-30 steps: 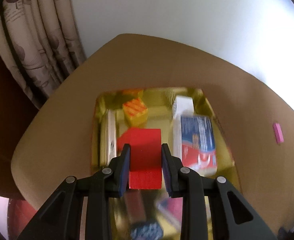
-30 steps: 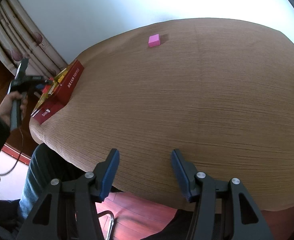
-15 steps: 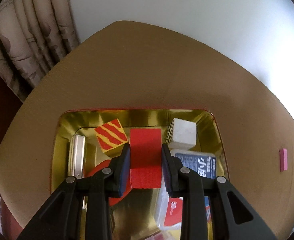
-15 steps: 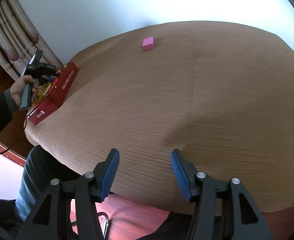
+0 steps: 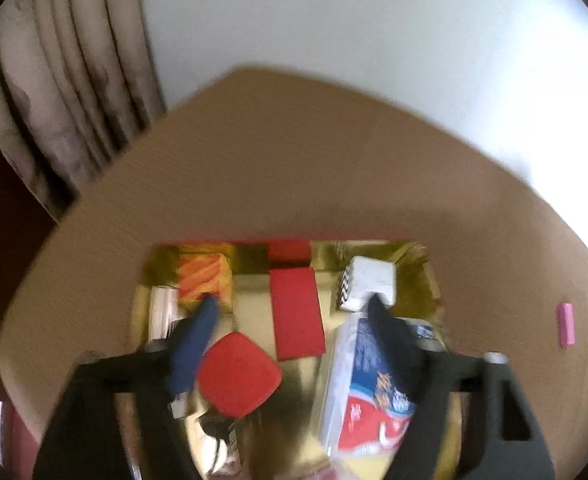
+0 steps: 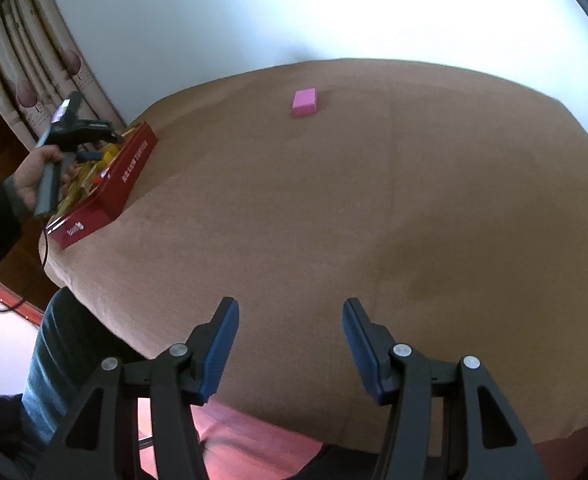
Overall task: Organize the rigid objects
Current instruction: 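Carry the red block into the tin tray and release it, then grasp the pink eraser with the right gripper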
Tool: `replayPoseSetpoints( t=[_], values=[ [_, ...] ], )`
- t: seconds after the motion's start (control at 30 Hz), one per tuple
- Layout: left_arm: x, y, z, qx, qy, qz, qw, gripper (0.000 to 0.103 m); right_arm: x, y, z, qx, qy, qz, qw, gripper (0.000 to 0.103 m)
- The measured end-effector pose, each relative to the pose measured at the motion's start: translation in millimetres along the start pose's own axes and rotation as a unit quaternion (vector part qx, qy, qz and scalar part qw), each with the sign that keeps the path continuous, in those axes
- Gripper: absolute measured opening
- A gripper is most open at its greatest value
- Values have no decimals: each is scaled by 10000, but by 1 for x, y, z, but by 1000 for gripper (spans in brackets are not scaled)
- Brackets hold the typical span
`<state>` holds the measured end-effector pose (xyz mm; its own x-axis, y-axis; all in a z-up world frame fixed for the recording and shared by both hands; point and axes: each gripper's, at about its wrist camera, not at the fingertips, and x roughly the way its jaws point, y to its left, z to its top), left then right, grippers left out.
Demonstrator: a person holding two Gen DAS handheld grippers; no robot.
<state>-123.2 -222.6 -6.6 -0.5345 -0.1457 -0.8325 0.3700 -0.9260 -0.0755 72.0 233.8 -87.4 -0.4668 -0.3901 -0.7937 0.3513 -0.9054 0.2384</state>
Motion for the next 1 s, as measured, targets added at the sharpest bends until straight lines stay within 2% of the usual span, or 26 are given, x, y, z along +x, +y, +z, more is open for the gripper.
replayPoseSetpoints(
  t=[0.1,0.2,0.23,0.33,0.4,0.57,0.73,0.8,0.9,0.97,1.0],
  values=[
    [-48,9,-18,-48,-493,-345,9982,86,5,5,25,-167,-153,-74,9997,56],
    [-100,18,-52,-154,-966,-761,9923,95,21,11,58,-327,-218,-158,9991,55],
    [-114,20,-65,-145,-1067,-837,9907,101,30,14,73,-421,-286,-168,9986,55],
    [-145,17,-107,-87,-1204,-1033,9873,101,58,21,112,-628,-358,-442,9964,55],
    [-158,7,-140,47,-1082,-1140,9876,101,80,20,136,-661,-325,-570,9957,55],
    [-175,-5,-188,349,-912,-1197,9880,101,122,19,190,-653,-215,-896,9936,55],
    [-180,1,-209,301,-816,-1395,9864,101,158,18,223,-568,8,-1084,9925,55],
    [-177,-2,-211,384,-689,-1505,9855,101,166,16,225,-530,68,-1081,9927,55],
    [-181,-5,-214,441,-747,-1593,9834,101,179,12,227,-435,204,-1150,9922,54],
    [-181,-7,-214,469,-744,-1606,9831,101,186,11,228,-384,251,-1210,9916,30],
    [-181,-8,-215,481,-730,-1590,9834,101,187,10,227,-390,240,-1243,9912,30]
  ],
)
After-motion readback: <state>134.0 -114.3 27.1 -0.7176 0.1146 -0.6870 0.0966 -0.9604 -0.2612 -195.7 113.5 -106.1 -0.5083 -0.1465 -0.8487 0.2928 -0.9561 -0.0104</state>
